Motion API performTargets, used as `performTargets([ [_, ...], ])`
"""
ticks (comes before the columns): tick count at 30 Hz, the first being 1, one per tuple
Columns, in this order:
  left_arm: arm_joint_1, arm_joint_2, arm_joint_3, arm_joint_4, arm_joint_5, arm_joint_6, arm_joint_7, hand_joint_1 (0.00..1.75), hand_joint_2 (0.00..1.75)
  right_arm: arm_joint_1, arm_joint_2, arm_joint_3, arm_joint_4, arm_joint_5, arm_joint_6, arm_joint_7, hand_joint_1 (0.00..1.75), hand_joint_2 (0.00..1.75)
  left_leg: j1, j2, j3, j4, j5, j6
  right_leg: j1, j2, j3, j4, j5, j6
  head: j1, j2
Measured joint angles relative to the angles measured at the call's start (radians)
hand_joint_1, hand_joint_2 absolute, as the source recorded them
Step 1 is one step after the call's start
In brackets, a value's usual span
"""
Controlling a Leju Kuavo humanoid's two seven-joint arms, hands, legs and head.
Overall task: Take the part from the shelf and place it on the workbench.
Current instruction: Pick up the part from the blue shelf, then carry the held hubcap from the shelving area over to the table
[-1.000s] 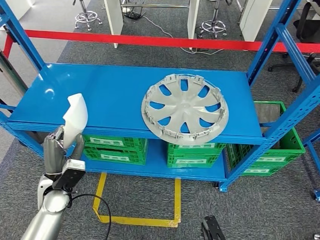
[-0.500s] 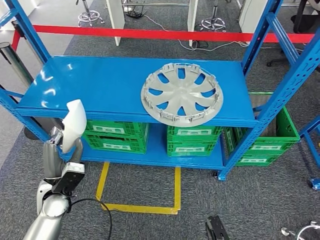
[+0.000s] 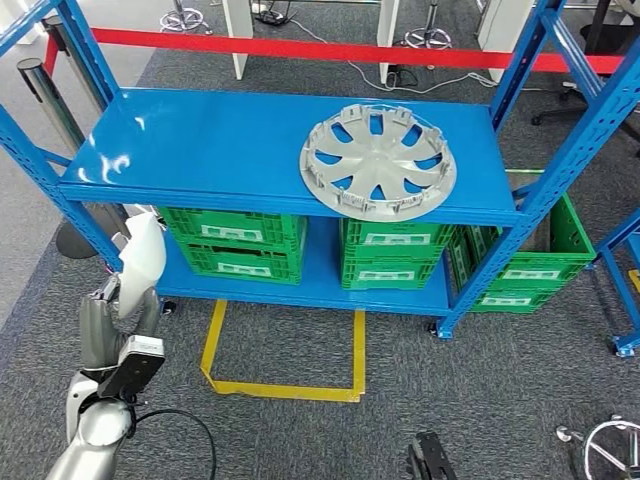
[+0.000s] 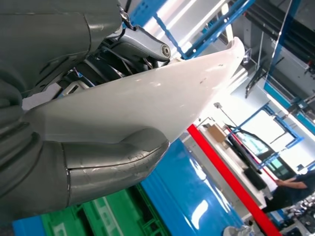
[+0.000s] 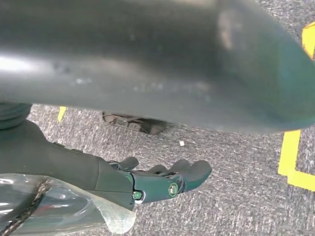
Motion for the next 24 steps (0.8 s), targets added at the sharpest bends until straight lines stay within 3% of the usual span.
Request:
performTargets([
  [2, 0.008, 0.001, 0.005, -0.011, -0.004, 0.006, 0.0, 1.75, 1.75, -0.006, 0.0, -0.009, -0.002, -0.009, 0.001, -0.007, 0.0, 0.0, 0.001, 0.001, -0.013, -0.001, 0.021, -0.009, 0.007, 0.001, 0.053, -0.087, -0.009, -0.007, 0.0, 0.0],
  [4, 0.02, 0.004, 0.008, -0.023, -0.009, 0.011, -0.001, 1.75, 1.75, -0.008, 0.001, -0.018, -0.004, -0.018, 0.006, -0.015, 0.0, 0.0, 0.003, -0.001, -0.024, -0.003, 0.035, -0.021, 0.007, 0.0, 0.045, -0.107, 0.002, -0.01, 0.001, 0.0],
  [5, 0.027, 0.006, 0.009, -0.03, -0.012, 0.013, -0.002, 1.75, 1.75, -0.009, 0.002, -0.023, -0.005, -0.023, 0.01, -0.018, 0.0, 0.0, 0.003, -0.003, -0.032, 0.006, 0.02, -0.027, 0.004, -0.002, 0.039, -0.113, 0.012, -0.015, -0.001, 0.0],
  [7, 0.041, 0.011, 0.013, -0.044, -0.014, 0.017, -0.003, 1.75, 1.75, -0.01, 0.003, -0.033, -0.01, -0.03, 0.018, -0.023, 0.0, 0.0, 0.007, -0.006, -0.056, 0.082, -0.063, -0.04, -0.002, -0.006, 0.022, -0.119, 0.033, -0.026, -0.004, 0.0],
  [9, 0.056, 0.013, 0.016, -0.054, -0.015, 0.02, -0.003, 1.75, 1.75, -0.012, 0.004, -0.04, -0.014, -0.035, 0.023, -0.025, 0.0, 0.0, 0.014, -0.005, -0.081, 0.212, -0.152, -0.05, -0.002, -0.007, -0.005, -0.11, 0.05, -0.031, -0.006, 0.0],
  [10, 0.065, 0.014, 0.018, -0.059, -0.015, 0.022, -0.003, 1.75, 1.75, -0.012, 0.005, -0.044, -0.015, -0.037, 0.025, -0.025, 0.0, 0.0, 0.017, -0.005, -0.083, 0.262, -0.168, -0.054, -0.002, -0.008, -0.019, -0.103, 0.056, -0.029, -0.006, 0.0],
  [11, 0.075, 0.015, 0.02, -0.065, -0.016, 0.023, -0.003, 1.75, 1.75, -0.012, 0.005, -0.047, -0.016, -0.039, 0.025, -0.026, 0.0, 0.0, 0.02, -0.005, -0.074, 0.285, -0.162, -0.057, -0.002, -0.009, -0.035, -0.095, 0.062, -0.028, -0.006, 0.0],
  [12, 0.086, 0.015, 0.023, -0.073, -0.017, 0.026, -0.003, 1.75, 1.75, -0.012, 0.005, -0.05, -0.016, -0.04, 0.025, -0.026, 0.0, 0.0, 0.023, -0.005, -0.048, 0.271, -0.139, -0.059, -0.003, -0.009, -0.051, -0.085, 0.066, -0.025, -0.006, 0.0],
  [14, 0.102, 0.015, 0.031, -0.091, -0.019, 0.03, -0.003, 1.75, 1.75, -0.012, 0.005, -0.056, -0.017, -0.042, 0.022, -0.028, 0.0, 0.0, 0.027, -0.005, 0.04, 0.16, -0.103, -0.062, -0.004, -0.01, -0.08, -0.066, 0.073, -0.017, -0.006, 0.0],
  [16, 0.116, 0.016, 0.038, -0.113, -0.025, 0.033, -0.005, 1.75, 1.75, -0.014, 0.005, -0.06, -0.02, -0.043, 0.019, -0.03, 0.0, 0.0, 0.025, -0.006, 0.109, 0.048, -0.11, -0.056, -0.002, -0.009, -0.099, -0.053, 0.083, -0.006, -0.005, 0.0],
  [17, 0.123, 0.016, 0.043, -0.123, -0.03, 0.034, -0.006, 1.75, 1.75, -0.016, 0.005, -0.063, -0.021, -0.043, 0.018, -0.03, 0.0, 0.0, 0.022, -0.007, 0.119, 0.024, -0.119, -0.051, -0.002, -0.009, -0.107, -0.05, 0.09, 0.001, -0.005, 0.0],
  [19, 0.142, 0.016, 0.051, -0.143, -0.04, 0.035, -0.008, 1.75, 1.75, -0.019, 0.003, -0.067, -0.023, -0.043, 0.02, -0.031, 0.0, 0.0, 0.02, -0.006, 0.108, 0.013, -0.111, -0.033, -0.004, -0.007, -0.118, -0.049, 0.102, 0.015, -0.005, 0.0],
  [20, 0.151, 0.015, 0.055, -0.152, -0.044, 0.035, -0.008, 1.75, 1.75, -0.019, 0.001, -0.07, -0.023, -0.042, 0.022, -0.031, 0.0, 0.0, 0.021, -0.004, 0.1, 0.012, -0.103, -0.023, -0.006, -0.006, -0.127, -0.042, 0.09, 0.021, -0.004, 0.0],
  [21, 0.159, 0.015, 0.057, -0.161, -0.048, 0.035, -0.007, 1.75, 1.75, -0.019, -0.001, -0.072, -0.023, -0.042, 0.023, -0.031, 0.0, 0.0, 0.021, -0.002, 0.091, 0.01, -0.094, -0.013, -0.007, -0.005, -0.139, -0.02, 0.061, 0.026, -0.002, 0.0],
  [24, 0.175, 0.015, 0.065, -0.182, -0.055, 0.032, -0.004, 1.75, 1.75, -0.024, -0.005, -0.077, -0.025, -0.038, 0.028, -0.035, 0.0, 0.0, 0.018, 0.001, 0.057, 0.01, -0.064, 0.003, -0.008, -0.002, -0.183, 0.147, -0.08, 0.031, 0.002, 0.0],
])
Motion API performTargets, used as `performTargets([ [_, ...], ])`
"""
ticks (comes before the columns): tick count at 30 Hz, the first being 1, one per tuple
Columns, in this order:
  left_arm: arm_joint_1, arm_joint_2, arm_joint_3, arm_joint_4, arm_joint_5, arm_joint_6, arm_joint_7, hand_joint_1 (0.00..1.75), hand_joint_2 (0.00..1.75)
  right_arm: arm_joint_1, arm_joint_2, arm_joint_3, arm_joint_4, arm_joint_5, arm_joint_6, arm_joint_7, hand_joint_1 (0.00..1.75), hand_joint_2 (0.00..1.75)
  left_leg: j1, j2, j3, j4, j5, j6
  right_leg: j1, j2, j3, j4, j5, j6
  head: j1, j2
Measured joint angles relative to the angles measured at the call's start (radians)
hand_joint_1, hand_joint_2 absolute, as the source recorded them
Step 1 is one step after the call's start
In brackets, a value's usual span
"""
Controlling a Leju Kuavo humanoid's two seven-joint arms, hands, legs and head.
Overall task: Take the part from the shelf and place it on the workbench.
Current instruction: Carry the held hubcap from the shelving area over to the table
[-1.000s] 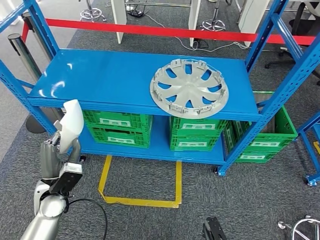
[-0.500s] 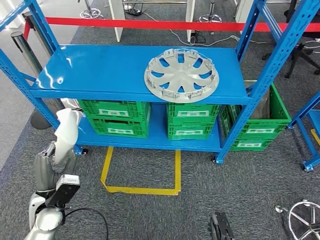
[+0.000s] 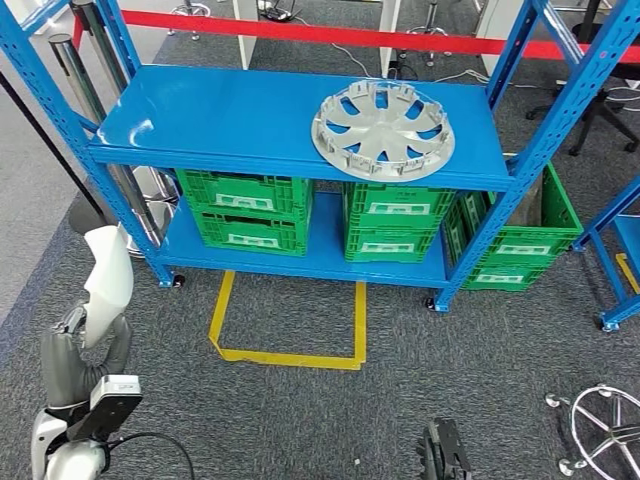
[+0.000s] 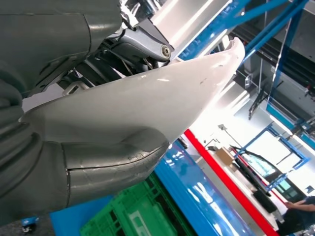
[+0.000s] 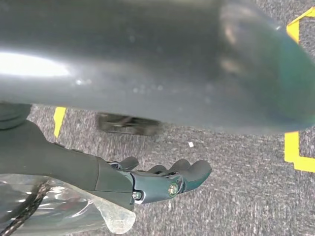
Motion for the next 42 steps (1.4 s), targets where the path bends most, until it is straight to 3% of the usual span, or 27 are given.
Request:
performTargets([
  [1, 0.005, -0.001, 0.002, -0.005, -0.003, -0.003, 0.001, 1.75, 1.75, -0.002, -0.001, -0.001, 0.0, 0.002, 0.004, -0.003, 0.0, 0.0, -0.003, 0.0, -0.013, 0.0, 0.011, 0.001, 0.0, 0.0, -0.004, 0.053, -0.021, -0.001, 0.0, 0.0],
  [3, 0.016, -0.003, 0.005, -0.014, -0.011, -0.01, 0.005, 1.75, 1.75, -0.006, -0.001, -0.003, -0.002, 0.005, 0.015, -0.01, 0.0, 0.0, -0.008, 0.0, -0.04, 0.001, 0.032, 0.002, 0.002, 0.001, 0.028, 0.075, 0.004, -0.007, 0.0, 0.0],
  [5, 0.029, -0.008, 0.009, -0.023, -0.018, -0.016, 0.008, 1.75, 1.75, -0.009, -0.001, -0.005, -0.005, 0.005, 0.024, -0.015, 0.0, 0.0, -0.013, 0.0, -0.062, 0.002, 0.052, 0.0, 0.008, 0.002, 0.12, -0.026, 0.059, -0.022, 0.0, 0.0],
  [6, 0.034, -0.009, 0.011, -0.029, -0.02, -0.018, 0.009, 1.75, 1.75, -0.012, -0.002, -0.006, -0.007, 0.005, 0.027, -0.017, 0.0, 0.0, -0.015, -0.001, -0.071, 0.003, 0.061, -0.002, 0.012, 0.002, 0.18, -0.106, 0.065, -0.03, 0.0, 0.0],
  [7, 0.037, -0.01, 0.013, -0.033, -0.02, -0.019, 0.01, 1.75, 1.75, -0.015, -0.003, -0.006, -0.009, 0.005, 0.028, -0.018, 0.0, 0.0, -0.017, 0.0, -0.078, 0.004, 0.072, -0.005, 0.016, 0.003, 0.228, -0.179, 0.059, -0.036, -0.001, 0.0],
  [9, 0.041, -0.012, 0.016, -0.041, -0.021, -0.021, 0.01, 1.75, 1.75, -0.02, -0.005, -0.006, -0.012, 0.004, 0.03, -0.018, 0.0, 0.0, -0.016, 0.001, -0.087, 0.001, 0.095, -0.014, 0.022, 0.003, 0.267, -0.255, 0.044, -0.04, -0.001, 0.0],
  [11, 0.047, -0.015, 0.019, -0.045, -0.02, -0.023, 0.011, 1.75, 1.75, -0.019, -0.004, -0.006, -0.012, 0.003, 0.034, -0.019, 0.0, 0.0, -0.014, -0.002, -0.095, 0.0, 0.1, -0.026, 0.019, 0.0, 0.251, -0.262, 0.061, -0.046, -0.001, 0.0],
  [12, 0.051, -0.016, 0.021, -0.047, -0.02, -0.025, 0.013, 1.75, 1.75, -0.018, -0.004, -0.008, -0.012, 0.001, 0.037, -0.019, 0.0, 0.0, -0.012, -0.003, -0.1, 0.014, 0.075, -0.033, 0.017, -0.003, 0.243, -0.264, 0.074, -0.052, -0.001, 0.0],
  [15, 0.061, -0.019, 0.028, -0.049, -0.018, -0.032, 0.02, 1.75, 1.75, -0.019, -0.005, -0.014, -0.013, -0.003, 0.049, -0.017, 0.0, 0.0, -0.002, -0.005, -0.125, 0.168, -0.081, -0.052, 0.014, -0.009, 0.203, -0.255, 0.11, -0.065, -0.004, 0.0],
  [16, 0.065, -0.02, 0.031, -0.049, -0.018, -0.033, 0.022, 1.75, 1.75, -0.02, -0.005, -0.016, -0.013, -0.003, 0.052, -0.016, 0.0, 0.0, 0.001, -0.005, -0.13, 0.231, -0.112, -0.056, 0.014, -0.01, 0.185, -0.247, 0.121, -0.065, -0.004, 0.0],
  [18, 0.074, -0.023, 0.037, -0.049, -0.016, -0.035, 0.024, 1.75, 1.75, -0.021, -0.005, -0.019, -0.013, -0.003, 0.055, -0.012, 0.0, 0.0, 0.006, -0.005, -0.111, 0.289, -0.098, -0.064, 0.013, -0.012, 0.142, -0.228, 0.14, -0.061, -0.004, 0.0],
  [20, 0.082, -0.026, 0.042, -0.052, -0.015, -0.036, 0.025, 1.75, 1.75, -0.022, -0.005, -0.021, -0.013, -0.001, 0.055, -0.009, 0.0, 0.0, 0.011, -0.005, -0.036, 0.217, -0.051, -0.069, 0.011, -0.013, 0.098, -0.204, 0.156, -0.054, -0.004, 0.0],
  [22, 0.086, -0.028, 0.045, -0.058, -0.016, -0.038, 0.025, 1.75, 1.75, -0.025, -0.005, -0.021, -0.014, 0.001, 0.055, -0.007, 0.0, 0.0, 0.011, -0.006, 0.057, 0.085, -0.059, -0.064, 0.011, -0.013, 0.066, -0.183, 0.169, -0.043, -0.004, 0.0],
  [23, 0.087, -0.03, 0.046, -0.061, -0.017, -0.039, 0.025, 1.75, 1.75, -0.026, -0.005, -0.021, -0.014, 0.002, 0.055, -0.007, 0.0, 0.0, 0.008, -0.006, 0.083, 0.039, -0.071, -0.057, 0.011, -0.013, 0.058, -0.179, 0.178, -0.036, -0.004, 0.0],
  [26, 0.094, -0.035, 0.052, -0.067, -0.022, -0.04, 0.025, 1.75, 1.75, -0.024, -0.005, -0.021, -0.013, 0.006, 0.056, -0.008, 0.0, 0.0, 0.0, -0.004, 0.072, 0.01, -0.06, -0.028, 0.005, -0.011, 0.043, -0.181, 0.199, -0.016, -0.005, 0.0],
  [27, 0.096, -0.037, 0.053, -0.068, -0.023, -0.04, 0.025, 1.75, 1.75, -0.022, -0.005, -0.021, -0.013, 0.007, 0.056, -0.008, 0.0, 0.0, 0.001, -0.002, 0.06, 0.008, -0.047, -0.018, 0.004, -0.009, 0.035, -0.172, 0.181, -0.01, -0.004, 0.0],
  [28, 0.097, -0.04, 0.054, -0.07, -0.024, -0.041, 0.025, 1.75, 1.75, -0.021, -0.005, -0.021, -0.013, 0.007, 0.057, -0.008, 0.0, 0.0, 0.002, 0.0, 0.045, 0.006, -0.033, -0.01, 0.002, -0.006, 0.024, -0.147, 0.14, -0.005, -0.002, 0.0],
  [30, 0.098, -0.043, 0.057, -0.073, -0.026, -0.042, 0.026, 1.75, 1.75, -0.021, -0.005, -0.021, -0.013, 0.007, 0.058, -0.008, 0.0, 0.0, 0.002, 0.002, 0.009, 0.006, -0.003, -0.001, 0.0, -0.002, -0.001, -0.045, 0.025, 0.002, 0.001, 0.0],
  [31, 0.099, -0.045, 0.058, -0.073, -0.026, -0.042, 0.026, 1.75, 1.75, -0.022, -0.005, -0.021, -0.013, 0.007, 0.059, -0.008, 0.0, 0.0, 0.002, 0.002, -0.011, 0.007, 0.014, -0.001, 0.0, -0.001, -0.008, 0.016, -0.014, 0.004, 0.001, 0.0],
  [32, 0.1, -0.047, 0.06, -0.074, -0.027, -0.042, 0.026, 1.75, 1.75, -0.022, -0.005, -0.021, -0.013, 0.007, 0.059, -0.008, 0.0, 0.0, 0.002, 0.002, -0.033, 0.008, 0.03, -0.001, 0.0, 0.0, -0.006, 0.065, -0.023, 0.005, 0.001, 0.0],
  [34, 0.104, -0.049, 0.061, -0.074, -0.027, -0.042, 0.026, 1.75, 1.75, -0.023, -0.005, -0.022, -0.013, 0.008, 0.06, -0.008, 0.0, 0.0, 0.002, 0.002, -0.077, 0.01, 0.063, -0.006, 0.0, 0.0, 0.033, 0.092, 0.032, 0.004, 0.001, 0.0],
  [35, 0.106, -0.05, 0.061, -0.074, -0.027, -0.042, 0.026, 1.75, 1.75, -0.024, -0.005, -0.022, -0.013, 0.008, 0.058, -0.008, 0.0, 0.0, 0.002, 0.002, -0.095, 0.011, 0.078, -0.009, 0.0, 0.0, 0.075, 0.06, 0.065, 0.003, 0.001, 0.0],
  [36, 0.107, -0.05, 0.062, -0.075, -0.027, -0.042, 0.027, 1.75, 1.75, -0.026, -0.005, -0.022, -0.013, 0.009, 0.055, -0.008, 0.0, 0.0, 0.002, 0.002, -0.111, 0.013, 0.092, -0.014, 0.0, 0.001, 0.138, -0.007, 0.074, 0.001, 0.001, 0.0],
  [38, 0.109, -0.05, 0.066, -0.08, -0.028, -0.042, 0.029, 1.75, 1.75, -0.032, -0.005, -0.022, -0.014, 0.012, 0.047, -0.008, 0.0, 0.0, 0.0, 0.002, -0.129, 0.014, 0.12, -0.025, 0.003, 0.003, 0.261, -0.174, 0.036, -0.007, 0.001, 0.0],
  [39, 0.109, -0.05, 0.068, -0.083, -0.029, -0.042, 0.03, 1.75, 1.75, -0.035, -0.005, -0.022, -0.015, 0.014, 0.044, -0.009, 0.0, 0.0, 0.001, 0.003, -0.132, 0.012, 0.135, -0.031, 0.006, 0.004, 0.297, -0.231, 0.015, -0.011, 0.001, 0.0],
  [41, 0.11, -0.051, 0.071, -0.085, -0.03, -0.043, 0.03, 1.75, 1.75, -0.034, -0.004, -0.022, -0.015, 0.018, 0.041, -0.009, 0.0, 0.0, 0.005, 0.002, -0.135, 0.001, 0.16, -0.043, 0.008, 0.002, 0.295, -0.254, 0.017, -0.025, 0.001, 0.0],
  [42, 0.112, -0.051, 0.073, -0.085, -0.03, -0.043, 0.03, 1.75, 1.75, -0.032, -0.004, -0.022, -0.014, 0.018, 0.039, -0.008, 0.0, 0.0, 0.007, 0.0, -0.138, 0.004, 0.149, -0.049, 0.008, -0.001, 0.284, -0.253, 0.03, -0.034, 0.0, 0.0],
])
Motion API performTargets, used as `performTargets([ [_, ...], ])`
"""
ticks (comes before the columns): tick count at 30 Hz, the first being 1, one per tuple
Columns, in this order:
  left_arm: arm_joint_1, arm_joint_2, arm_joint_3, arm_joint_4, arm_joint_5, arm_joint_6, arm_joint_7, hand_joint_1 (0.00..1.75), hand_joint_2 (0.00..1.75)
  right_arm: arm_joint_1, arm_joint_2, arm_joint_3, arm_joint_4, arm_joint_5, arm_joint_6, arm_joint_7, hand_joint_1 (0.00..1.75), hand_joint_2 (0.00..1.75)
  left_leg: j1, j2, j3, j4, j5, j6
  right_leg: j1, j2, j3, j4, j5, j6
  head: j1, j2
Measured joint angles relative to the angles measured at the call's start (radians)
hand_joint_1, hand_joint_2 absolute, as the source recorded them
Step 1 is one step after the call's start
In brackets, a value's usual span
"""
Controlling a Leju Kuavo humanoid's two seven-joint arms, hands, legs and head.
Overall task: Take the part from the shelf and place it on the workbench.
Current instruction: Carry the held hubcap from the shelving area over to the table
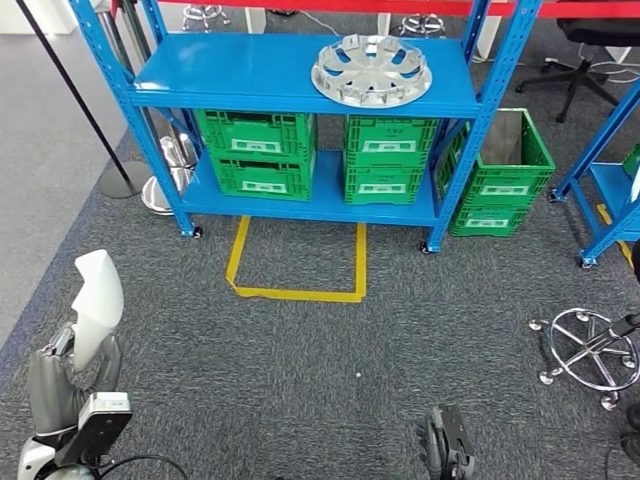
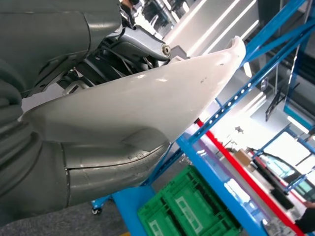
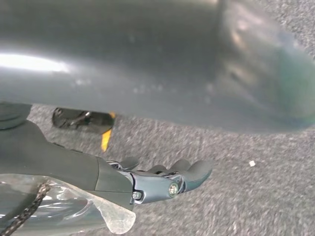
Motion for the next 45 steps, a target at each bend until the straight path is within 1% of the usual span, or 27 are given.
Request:
performTargets([
  [1, 0.003, -0.001, 0.001, 0.0, 0.0, 0.0, 0.0, 1.75, 1.75, 0.002, 0.0, 0.0, 0.0, 0.001, -0.001, 0.0, 0.0, 0.0, 0.001, -0.002, -0.005, 0.019, -0.034, -0.005, 0.0, -0.003, -0.013, 0.0, 0.014, -0.01, -0.001, 0.0],
  [2, 0.005, -0.001, 0.003, 0.0, 0.0, 0.0, 0.0, 1.75, 1.75, 0.002, 0.001, -0.001, 0.001, 0.002, -0.002, 0.0, 0.0, 0.0, 0.003, -0.003, -0.012, 0.058, -0.09, -0.008, 0.0, -0.007, -0.027, 0.0, 0.029, -0.019, -0.002, 0.0],
  [4, 0.006, -0.002, 0.004, 0.0, 0.0, -0.002, 0.0, 1.75, 1.75, 0.002, 0.001, -0.001, 0.001, 0.006, -0.004, 0.0, 0.0, 0.0, 0.003, -0.003, -0.024, 0.19, -0.202, -0.012, 0.004, -0.01, -0.059, 0.002, 0.056, -0.027, -0.005, 0.0],
  [5, 0.006, -0.003, 0.004, 0.0, 0.0, -0.002, 0.0, 1.75, 1.75, 0.002, 0.001, -0.001, 0.001, 0.008, -0.005, 0.0, 0.0, 0.0, 0.003, -0.004, -0.024, 0.253, -0.222, -0.014, 0.006, -0.011, -0.075, 0.006, 0.069, -0.027, -0.005, 0.0],
  [6, 0.006, -0.003, 0.004, 0.0, 0.0, -0.003, 0.0, 1.75, 1.75, 0.002, 0.001, -0.001, 0.001, 0.009, -0.006, 0.0, 0.0, 0.0, 0.003, -0.004, -0.016, 0.296, -0.214, -0.014, 0.008, -0.012, -0.093, 0.011, 0.081, -0.027, -0.005, 0.0],
  [7, 0.006, -0.003, 0.005, 0.0, 0.0, -0.003, 0.001, 1.75, 1.75, 0.002, 0.001, -0.001, 0.001, 0.01, -0.006, 0.0, 0.0, 0.0, 0.003, -0.004, 0.004, 0.306, -0.187, -0.012, 0.009, -0.013, -0.112, 0.018, 0.093, -0.026, -0.005, 0.0],
  [8, 0.006, -0.003, 0.005, 0.0, 0.0, -0.003, 0.001, 1.75, 1.75, 0.002, 0.001, -0.001, 0.001, 0.011, -0.007, 0.0, 0.0, 0.0, 0.001, -0.004, 0.04, 0.278, -0.159, -0.007, 0.011, -0.013, -0.132, 0.027, 0.103, -0.025, -0.005, 0.0],
  [9, 0.006, -0.003, 0.005, 0.0, 0.0, -0.003, 0.001, 1.75, 1.75, 0.002, 0.002, -0.001, 0.001, 0.011, -0.008, 0.0, 0.0, 0.0, -0.001, -0.004, 0.092, 0.219, -0.15, 0.0, 0.011, -0.013, -0.15, 0.036, 0.11, -0.024, -0.005, 0.0],
  [10, 0.006, -0.003, 0.005, -0.002, 0.0, -0.003, 0.001, 1.75, 1.75, 0.002, 0.003, -0.001, 0.001, 0.012, -0.008, 0.0, 0.0, 0.0, -0.004, -0.005, 0.148, 0.142, -0.159, 0.009, 0.012, -0.013, -0.165, 0.044, 0.117, -0.021, -0.004, 0.0],
  [12, 0.004, -0.004, 0.006, -0.004, 0.0, -0.003, 0.001, 1.75, 1.75, 0.001, 0.005, -0.001, 0.001, 0.012, -0.008, 0.0, 0.0, 0.0, -0.012, -0.005, 0.226, 0.021, -0.198, 0.022, 0.009, -0.013, -0.183, 0.053, 0.133, -0.01, -0.004, 0.0],
  [13, 0.002, -0.004, 0.007, -0.005, 0.0, -0.003, 0.001, 1.75, 1.75, 0.0, 0.006, -0.001, 0.001, 0.012, -0.008, -0.001, 0.0, 0.0, -0.015, -0.004, 0.237, -0.008, -0.207, 0.026, 0.008, -0.013, -0.188, 0.054, 0.141, -0.004, -0.004, 0.0],
  [15, 0.001, -0.006, 0.009, -0.006, 0.0, -0.005, 0.006, 1.75, 1.75, 0.002, 0.006, -0.001, 0.001, 0.012, -0.009, -0.001, 0.0, 0.0, -0.014, -0.001, 0.23, -0.027, -0.195, 0.035, 0.005, -0.011, -0.202, 0.057, 0.142, 0.008, -0.004, 0.0],
  [17, 0.002, -0.01, 0.01, -0.006, 0.0, -0.011, 0.015, 1.75, 1.75, 0.003, 0.006, -0.001, 0.001, 0.012, -0.009, -0.001, 0.0, 0.0, -0.007, 0.002, 0.214, -0.038, -0.173, 0.045, 0.002, -0.004, -0.227, 0.11, 0.083, 0.019, 0.0, 0.0],
  [19, 0.001, -0.013, 0.012, -0.007, -0.001, -0.014, 0.02, 1.75, 1.75, 0.003, 0.006, -0.001, 0.001, 0.013, -0.01, -0.001, 0.0, 0.0, -0.007, 0.003, 0.189, -0.038, -0.152, 0.048, -0.004, 0.001, -0.264, 0.223, -0.005, 0.029, 0.003, 0.0],
  [20, 0.002, -0.014, 0.012, -0.007, -0.001, -0.014, 0.021, 1.75, 1.75, 0.004, 0.006, -0.001, 0.001, 0.013, -0.011, -0.001, 0.0, 0.0, -0.006, 0.003, 0.175, -0.037, -0.141, 0.046, -0.008, 0.002, -0.278, 0.279, -0.024, 0.033, 0.003, 0.0],
  [21, 0.002, -0.015, 0.013, -0.007, -0.001, -0.014, 0.022, 1.75, 1.75, 0.005, 0.006, -0.001, 0.001, 0.014, -0.011, -0.001, 0.0, 0.0, -0.005, 0.004, 0.16, -0.036, -0.13, 0.043, -0.011, 0.001, -0.281, 0.314, -0.017, 0.039, 0.003, 0.0],
  [23, 0.002, -0.017, 0.014, -0.007, -0.002, -0.013, 0.022, 1.75, 1.75, 0.007, 0.006, -0.001, 0.001, 0.017, -0.014, -0.001, 0.0, 0.0, 0.0, 0.005, 0.132, -0.031, -0.112, 0.034, -0.019, 0.001, -0.245, 0.297, 0.046, 0.049, 0.003, 0.0],
  [24, 0.002, -0.018, 0.014, -0.007, -0.002, -0.013, 0.023, 1.75, 1.75, 0.007, 0.006, -0.001, 0.001, 0.019, -0.015, -0.001, 0.0, 0.0, 0.003, 0.005, 0.119, -0.026, -0.105, 0.028, -0.025, 0.001, -0.202, 0.242, 0.071, 0.055, 0.003, 0.0],
  [25, 0.002, -0.018, 0.014, -0.007, -0.003, -0.012, 0.023, 1.75, 1.75, 0.006, 0.006, -0.001, 0.001, 0.02, -0.016, -0.001, 0.0, 0.0, 0.004, 0.005, 0.109, -0.018, -0.1, 0.021, -0.027, 0.002, -0.15, 0.173, 0.076, 0.059, 0.005, 0.0],
  [27, 0.001, -0.018, 0.016, -0.007, -0.005, -0.01, 0.022, 1.75, 1.75, 0.003, 0.006, -0.001, 0.0, 0.022, -0.018, -0.002, 0.0, 0.0, 0.003, 0.004, 0.093, -0.003, -0.092, 0.007, -0.028, 0.005, -0.082, 0.065, 0.048, 0.053, 0.006, 0.0],
  [30, 0.002, -0.018, 0.017, -0.008, -0.007, -0.009, 0.022, 1.75, 1.75, 0.006, 0.006, -0.001, 0.0, 0.024, -0.02, -0.004, 0.0, 0.0, 0.004, 0.004, 0.085, -0.003, -0.08, -0.011, -0.023, 0.009, -0.083, 0.038, 0.028, 0.027, 0.007, 0.0],
  [32, 0.002, -0.019, 0.018, -0.008, -0.008, -0.009, 0.022, 1.75, 1.75, 0.009, 0.007, -0.001, 0.0, 0.024, -0.022, -0.004, 0.0, 0.0, 0.006, 0.004, 0.085, -0.01, -0.09, -0.003, -0.024, 0.007, -0.087, 0.037, 0.034, 0.021, 0.006, 0.0],
  [34, 0.002, -0.019, 0.019, -0.008, -0.008, -0.009, 0.022, 1.75, 1.75, 0.01, 0.008, -0.001, 0.0, 0.025, -0.021, -0.004, 0.0, 0.0, 0.005, 0.004, 0.086, -0.012, -0.103, 0.015, -0.024, 0.005, -0.088, 0.036, 0.039, 0.017, 0.005, 0.0],
  [38, 0.003, -0.02, 0.02, -0.008, -0.009, -0.008, 0.022, 1.75, 1.75, 0.01, 0.009, -0.001, 0.0, 0.031, -0.026, -0.005, 0.0, 0.0, 0.004, 0.003, 0.083, -0.016, -0.046, 0.071, -0.018, 0.001, -0.089, 0.037, 0.046, 0.009, 0.005, 0.0],
  [39, 0.004, -0.02, 0.02, -0.008, -0.01, -0.008, 0.022, 1.75, 1.75, 0.01, 0.009, -0.001, 0.0, 0.033, -0.029, -0.005, 0.0, 0.0, 0.004, 0.002, 0.081, -0.016, -0.038, 0.078, -0.016, 0.001, -0.09, 0.037, 0.047, 0.008, 0.005, 0.0],
  [43, 0.004, -0.021, 0.02, -0.008, -0.014, -0.003, 0.023, 1.75, 1.75, 0.01, 0.009, -0.001, 0.0, 0.046, -0.044, -0.008, 0.0, 0.0, 0.005, 0.002, 0.078, -0.016, -0.039, 0.072, -0.013, 0.0, -0.093, 0.038, 0.047, 0.006, 0.005, 0.0],
  [45, 0.004, -0.022, 0.021, -0.008, -0.017, -0.002, 0.024, 1.75, 1.75, 0.01, 0.009, -0.001, 0.0, 0.052, -0.048, -0.012, 0.0, 0.0, 0.006, 0.002, 0.077, -0.017, -0.04, 0.056, -0.012, 0.0, -0.095, 0.038, 0.046, 0.005, 0.006, 0.0],
])
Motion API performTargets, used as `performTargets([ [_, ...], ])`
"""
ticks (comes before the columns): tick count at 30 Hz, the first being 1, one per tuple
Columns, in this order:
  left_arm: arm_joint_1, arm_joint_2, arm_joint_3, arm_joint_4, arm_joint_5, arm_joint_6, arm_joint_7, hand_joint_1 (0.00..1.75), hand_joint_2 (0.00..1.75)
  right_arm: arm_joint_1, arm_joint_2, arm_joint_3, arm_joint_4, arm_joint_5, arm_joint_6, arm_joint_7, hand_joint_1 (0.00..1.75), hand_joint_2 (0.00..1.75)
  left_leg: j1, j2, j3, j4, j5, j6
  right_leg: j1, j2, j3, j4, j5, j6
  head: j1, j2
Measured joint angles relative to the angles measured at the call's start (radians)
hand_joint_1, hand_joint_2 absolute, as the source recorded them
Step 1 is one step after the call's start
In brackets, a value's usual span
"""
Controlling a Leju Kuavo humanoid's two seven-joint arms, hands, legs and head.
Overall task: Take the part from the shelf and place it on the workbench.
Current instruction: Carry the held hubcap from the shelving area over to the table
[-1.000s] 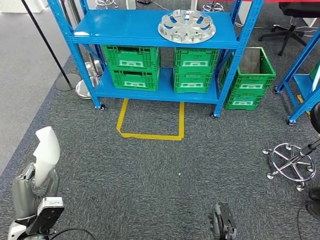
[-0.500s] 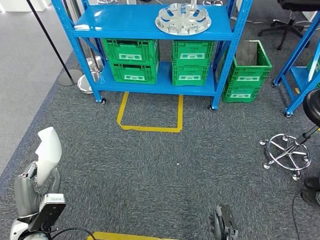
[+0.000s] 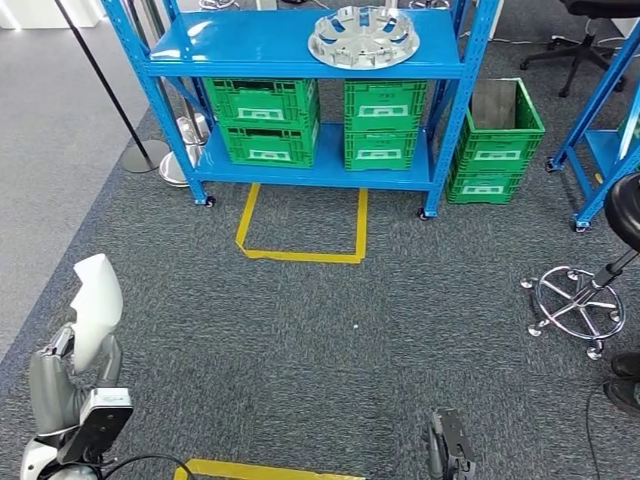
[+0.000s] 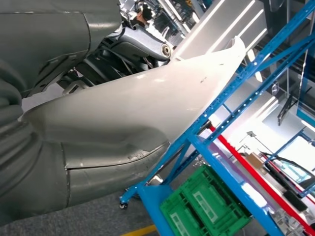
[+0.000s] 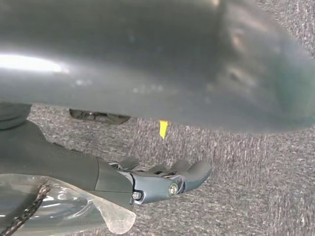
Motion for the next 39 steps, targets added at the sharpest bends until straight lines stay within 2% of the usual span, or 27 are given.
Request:
performTargets([
  [3, 0.0, -0.001, 0.002, 0.0, -0.004, 0.002, 0.002, 1.75, 1.75, 0.0, 0.0, 0.0, 0.0, 0.008, -0.004, -0.008, 0.0, 0.0, 0.004, 0.0, 0.0, -0.005, -0.003, -0.045, 0.001, -0.001, -0.003, 0.0, -0.002, 0.0, 0.0, 0.0],
  [4, 0.001, -0.002, 0.004, -0.001, -0.005, 0.002, 0.003, 1.75, 1.75, 0.0, 0.0, 0.0, 0.0, 0.01, -0.007, -0.01, 0.0, 0.0, 0.005, 0.0, -0.001, -0.006, -0.004, -0.056, 0.001, -0.001, -0.004, 0.001, -0.002, 0.0, 0.0, 0.0],
  [6, 0.001, -0.002, 0.007, -0.003, -0.009, 0.002, 0.005, 1.75, 1.75, 0.0, 0.0, 0.0, 0.0, 0.015, -0.012, -0.013, 0.0, 0.0, 0.005, 0.0, -0.002, -0.006, -0.006, -0.065, 0.001, -0.001, -0.005, 0.001, -0.003, 0.001, 0.0, 0.0],
  [11, 0.002, -0.002, 0.012, -0.006, -0.015, 0.002, 0.007, 1.75, 1.75, -0.001, 0.0, 0.001, 0.0, 0.024, -0.017, -0.016, 0.0, 0.0, 0.005, 0.0, -0.005, -0.002, -0.009, -0.07, -0.001, -0.002, -0.006, 0.0, -0.003, 0.002, 0.001, 0.0],
  [20, 0.002, -0.003, 0.015, -0.006, -0.018, 0.002, 0.009, 1.75, 1.75, -0.002, 0.0, 0.003, 0.0, 0.038, -0.017, -0.018, 0.0, 0.0, 0.004, 0.0, -0.008, 0.001, -0.009, -0.069, -0.003, -0.002, -0.007, 0.0, 0.0, 0.007, 0.0, 0.0],
  [33, 0.002, -0.003, 0.016, -0.006, -0.018, 0.002, 0.015, 1.75, 1.75, -0.002, 0.0, 0.003, 0.0, 0.035, -0.003, -0.018, 0.0, 0.0, 0.004, 0.0, -0.009, 0.003, -0.009, -0.069, -0.003, -0.002, -0.006, 0.0, 0.001, 0.009, 0.0, 0.0],
  [39, 0.002, -0.004, 0.016, -0.006, -0.021, 0.002, 0.018, 1.75, 1.75, -0.002, 0.0, 0.003, 0.0, 0.029, 0.0, -0.017, 0.0, 0.0, 0.001, 0.0, -0.013, 0.015, -0.015, -0.059, -0.006, -0.002, -0.005, 0.0, 0.0, 0.017, 0.0, 0.0],
])
